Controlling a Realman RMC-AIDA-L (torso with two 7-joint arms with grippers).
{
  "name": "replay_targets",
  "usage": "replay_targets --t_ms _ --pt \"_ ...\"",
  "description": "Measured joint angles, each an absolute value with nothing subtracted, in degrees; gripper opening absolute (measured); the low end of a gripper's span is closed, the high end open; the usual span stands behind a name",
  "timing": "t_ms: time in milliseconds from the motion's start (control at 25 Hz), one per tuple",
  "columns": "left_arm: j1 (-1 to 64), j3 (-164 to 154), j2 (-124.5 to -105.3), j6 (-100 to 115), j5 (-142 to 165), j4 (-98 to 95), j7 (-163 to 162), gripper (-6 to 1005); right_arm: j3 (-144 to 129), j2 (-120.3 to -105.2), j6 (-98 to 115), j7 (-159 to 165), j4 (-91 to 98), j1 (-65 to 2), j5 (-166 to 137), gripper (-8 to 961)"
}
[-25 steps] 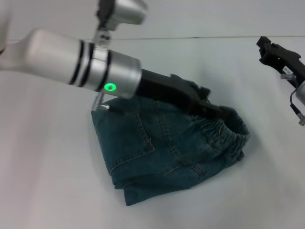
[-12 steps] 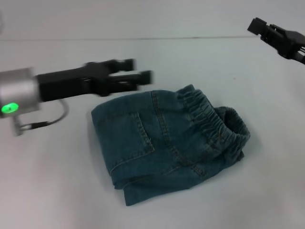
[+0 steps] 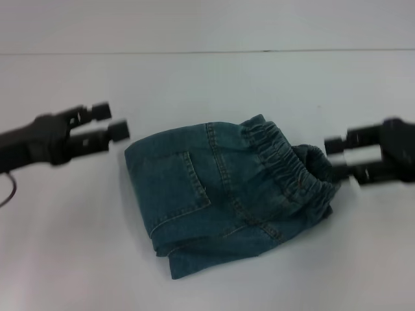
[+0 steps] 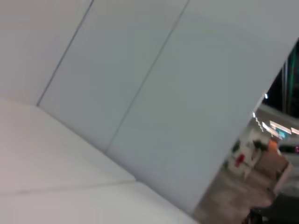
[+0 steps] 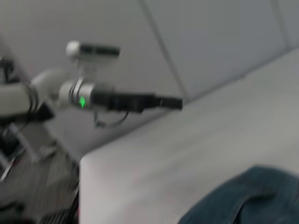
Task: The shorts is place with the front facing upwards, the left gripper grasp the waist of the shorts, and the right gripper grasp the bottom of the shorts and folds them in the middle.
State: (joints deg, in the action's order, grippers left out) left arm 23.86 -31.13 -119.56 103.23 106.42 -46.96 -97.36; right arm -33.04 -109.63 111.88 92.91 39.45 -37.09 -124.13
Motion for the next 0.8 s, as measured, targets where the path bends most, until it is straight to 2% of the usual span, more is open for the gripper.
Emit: replay_targets --t_ms 160,480,800 --pt "22.7 -31.0 -119.45 105.7 112.4 -49.2 -96.8 938 -36.9 -108.77 113.2 93.2 40.3 -36.0 -124.2 588" --pt "22.3 -30.7 -119.66 107.8 118.7 -50.8 -96.7 939 -36.9 -108.8 111.1 93.4 40.8 -34.4 -125.7 778" --pt "22.5 -30.9 -119.63 108.3 120.2 -50.9 -97.1 938 -37.0 -109.24 109.5 93.6 40.9 -33.8 -125.7 778"
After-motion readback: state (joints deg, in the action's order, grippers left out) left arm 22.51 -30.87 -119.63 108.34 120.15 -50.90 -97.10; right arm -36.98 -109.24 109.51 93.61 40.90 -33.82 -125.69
